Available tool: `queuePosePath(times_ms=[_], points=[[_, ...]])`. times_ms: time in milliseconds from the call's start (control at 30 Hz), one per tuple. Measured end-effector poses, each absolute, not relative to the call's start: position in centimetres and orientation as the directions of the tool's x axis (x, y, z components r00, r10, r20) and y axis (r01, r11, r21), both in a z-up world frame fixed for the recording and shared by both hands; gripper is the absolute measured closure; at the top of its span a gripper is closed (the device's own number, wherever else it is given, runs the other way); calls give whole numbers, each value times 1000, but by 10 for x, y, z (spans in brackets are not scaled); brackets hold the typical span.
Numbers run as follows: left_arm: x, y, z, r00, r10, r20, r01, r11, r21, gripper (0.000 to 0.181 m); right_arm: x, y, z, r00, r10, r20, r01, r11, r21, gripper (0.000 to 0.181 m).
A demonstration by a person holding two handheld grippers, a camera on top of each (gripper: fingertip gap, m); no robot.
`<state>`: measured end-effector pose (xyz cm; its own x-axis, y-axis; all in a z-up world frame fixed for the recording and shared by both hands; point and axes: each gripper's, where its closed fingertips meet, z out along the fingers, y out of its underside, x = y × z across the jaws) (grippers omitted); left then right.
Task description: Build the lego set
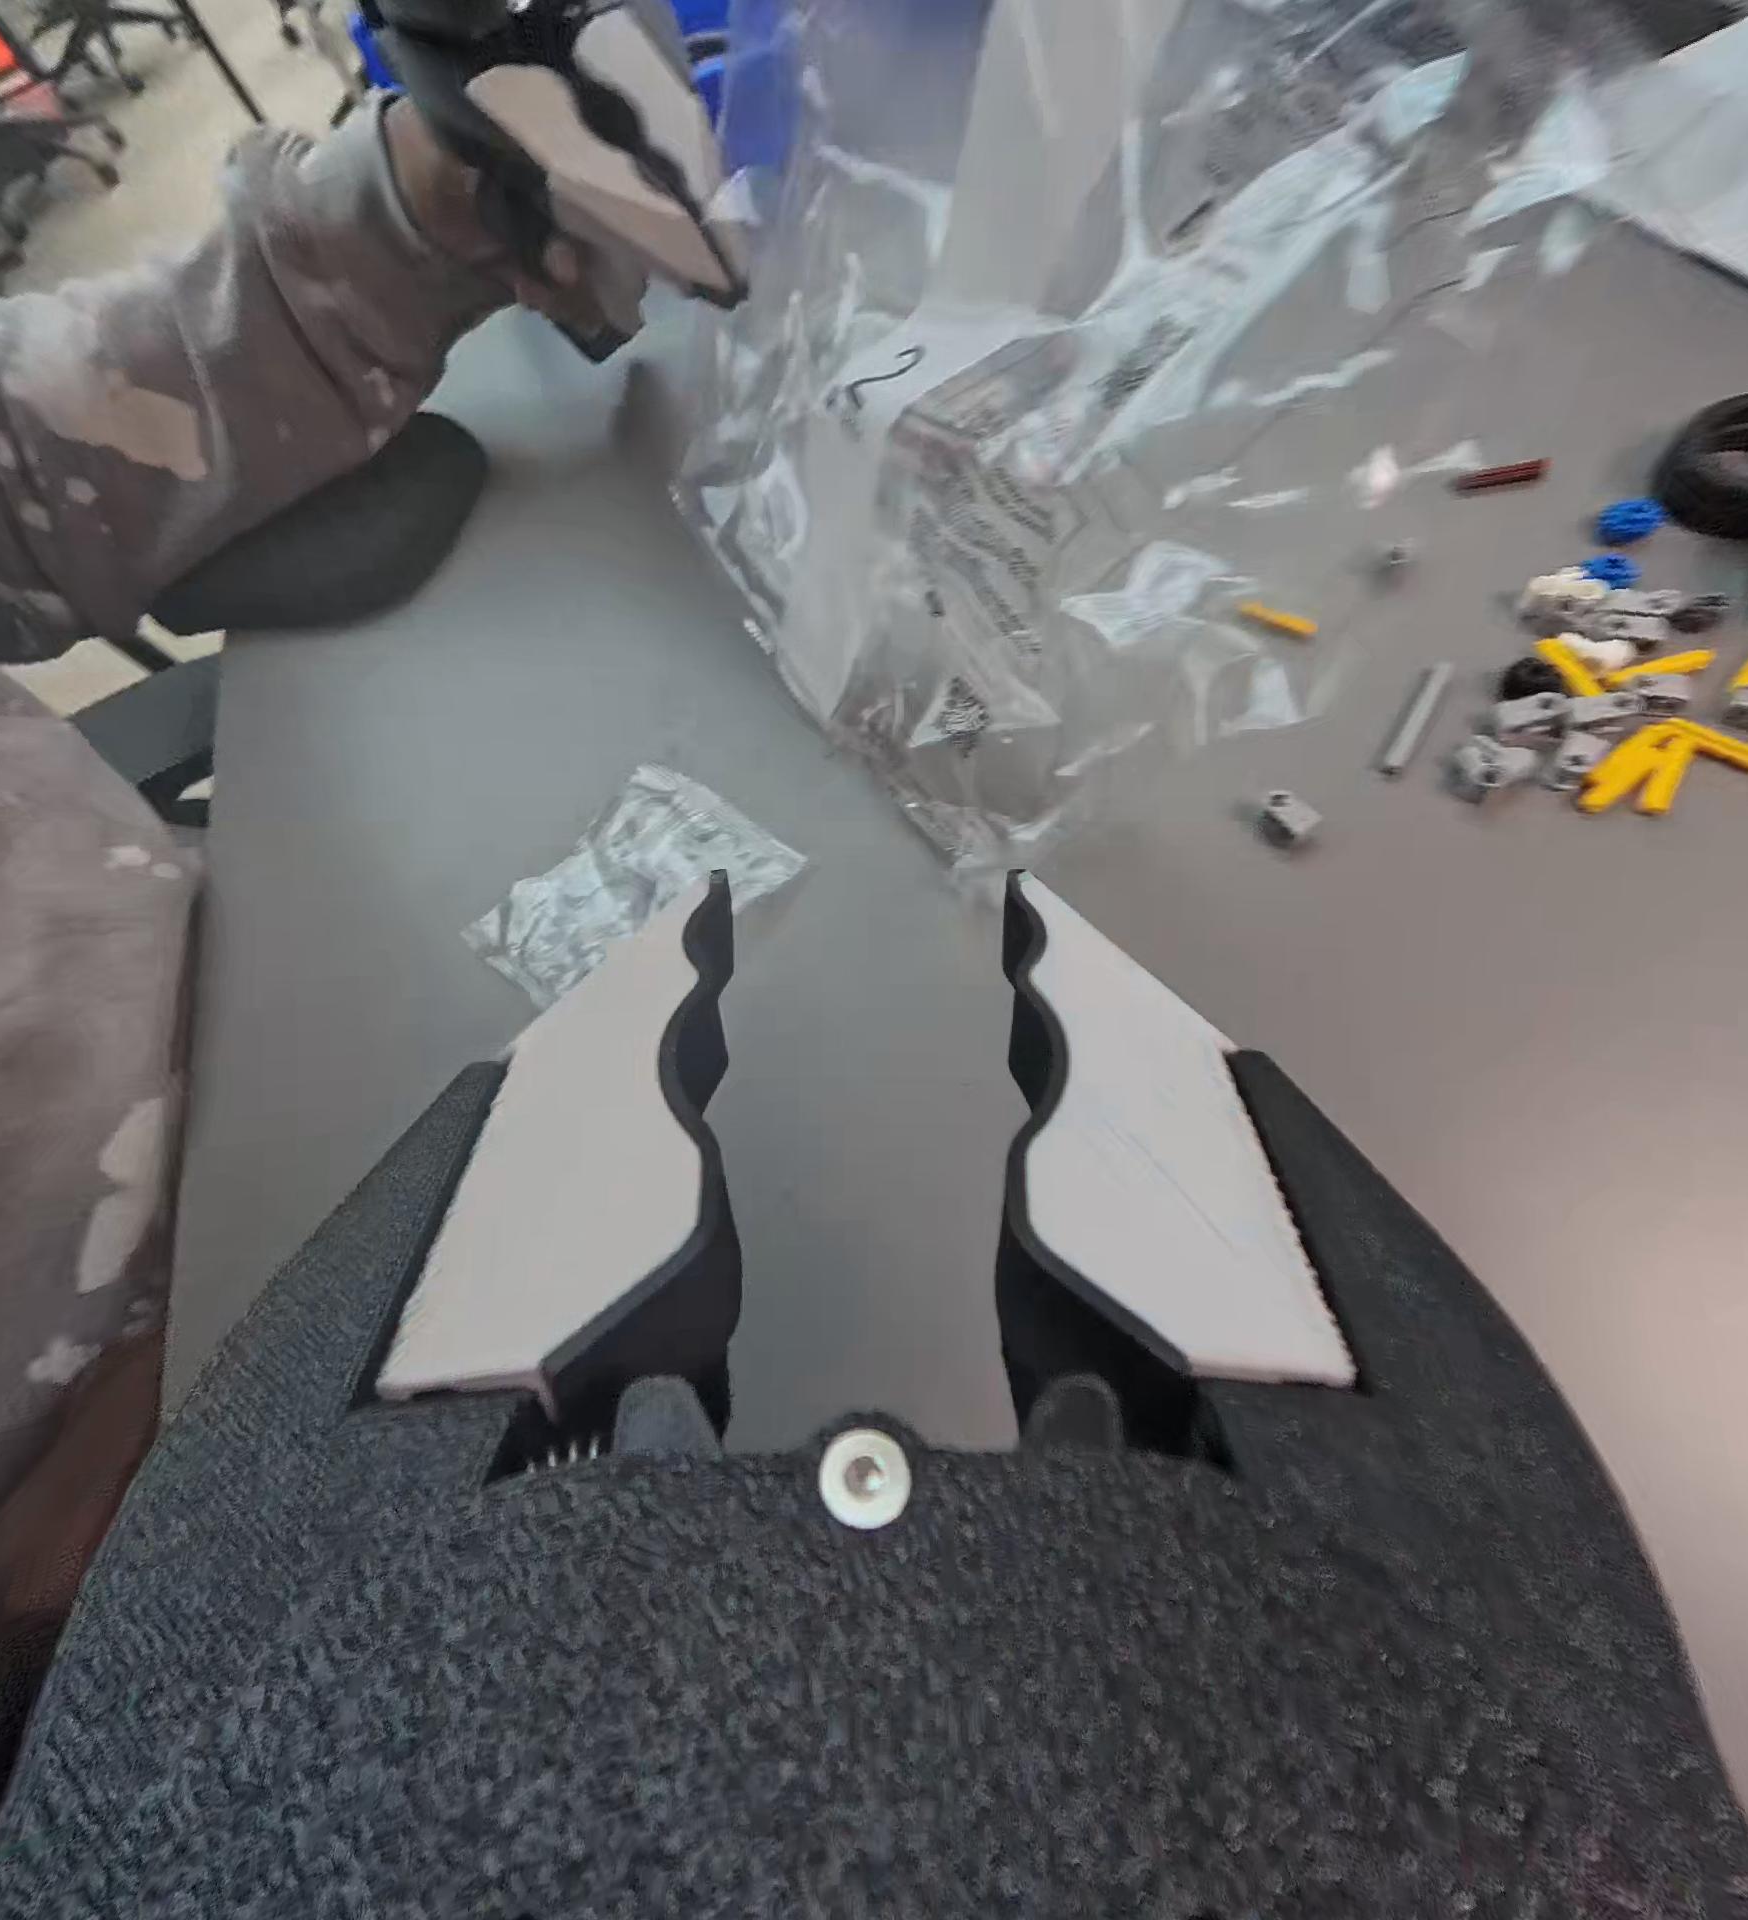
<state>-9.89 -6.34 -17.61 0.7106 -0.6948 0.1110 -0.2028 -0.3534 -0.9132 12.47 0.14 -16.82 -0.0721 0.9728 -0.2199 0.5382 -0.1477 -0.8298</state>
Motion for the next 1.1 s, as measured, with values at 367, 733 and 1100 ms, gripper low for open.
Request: queuePosePath(times_ms=[367,733,1100], points=[[-89,-70,-161,668,-724,170,-134,-342,-930,181,102,24,-132,-87,953,-290,311,-250,-917,181],[-90,-60,-137,734,-670,112,-91,-260,-961,138,239,153,-64,332,790,-516,62,-564,-823,181],[-88,-60,-134,751,-657,71,-112,-232,-966,142,402,291,-156,867,161,-471,-284,-617,-734,147]])
